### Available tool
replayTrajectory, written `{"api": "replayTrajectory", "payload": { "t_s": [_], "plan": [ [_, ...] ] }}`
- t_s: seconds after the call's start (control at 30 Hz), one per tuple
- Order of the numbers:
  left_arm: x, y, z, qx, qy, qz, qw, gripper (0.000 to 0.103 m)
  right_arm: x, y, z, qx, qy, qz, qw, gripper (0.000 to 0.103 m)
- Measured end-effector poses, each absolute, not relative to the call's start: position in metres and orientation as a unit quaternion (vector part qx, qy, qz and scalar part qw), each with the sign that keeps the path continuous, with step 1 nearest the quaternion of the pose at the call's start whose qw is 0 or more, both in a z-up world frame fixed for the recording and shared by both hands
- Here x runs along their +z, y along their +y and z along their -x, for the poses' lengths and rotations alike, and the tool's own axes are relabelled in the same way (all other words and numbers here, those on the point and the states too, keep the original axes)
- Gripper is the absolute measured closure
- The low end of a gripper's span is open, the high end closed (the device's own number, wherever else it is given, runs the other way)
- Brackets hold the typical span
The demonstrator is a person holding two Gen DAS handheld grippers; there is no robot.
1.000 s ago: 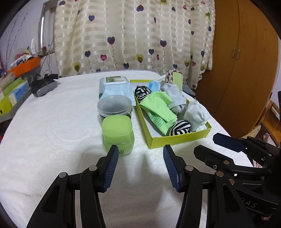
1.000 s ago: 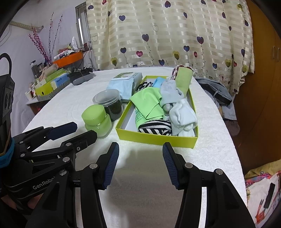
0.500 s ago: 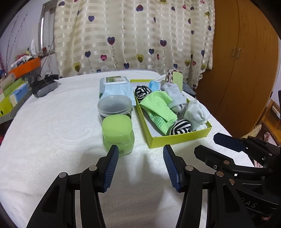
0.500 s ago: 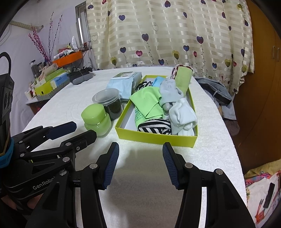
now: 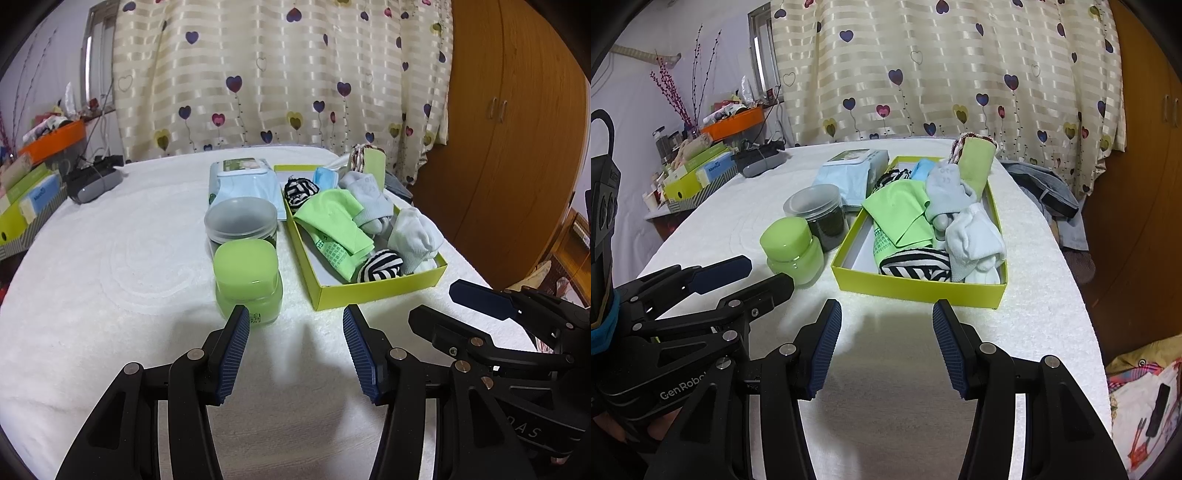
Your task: Organize soft objects
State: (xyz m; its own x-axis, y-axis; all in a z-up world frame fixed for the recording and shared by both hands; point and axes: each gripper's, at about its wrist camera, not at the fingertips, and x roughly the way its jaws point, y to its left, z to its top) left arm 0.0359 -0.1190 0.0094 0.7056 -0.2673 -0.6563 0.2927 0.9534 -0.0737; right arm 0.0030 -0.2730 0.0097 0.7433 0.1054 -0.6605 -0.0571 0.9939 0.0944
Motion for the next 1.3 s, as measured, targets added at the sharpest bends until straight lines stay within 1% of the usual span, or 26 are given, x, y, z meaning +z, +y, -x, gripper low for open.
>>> {"api": "replayTrajectory", "payload": {
  "t_s": [1.3],
  "plan": [
    [0.0067, -0.1162, -0.0374, -0.152, 0.356, -0.018, 0.922, 0.051, 0.0039, -0.2713, -0.0050, 0.043, 0.358, -0.033, 0.932, 0.050]
  ]
}}
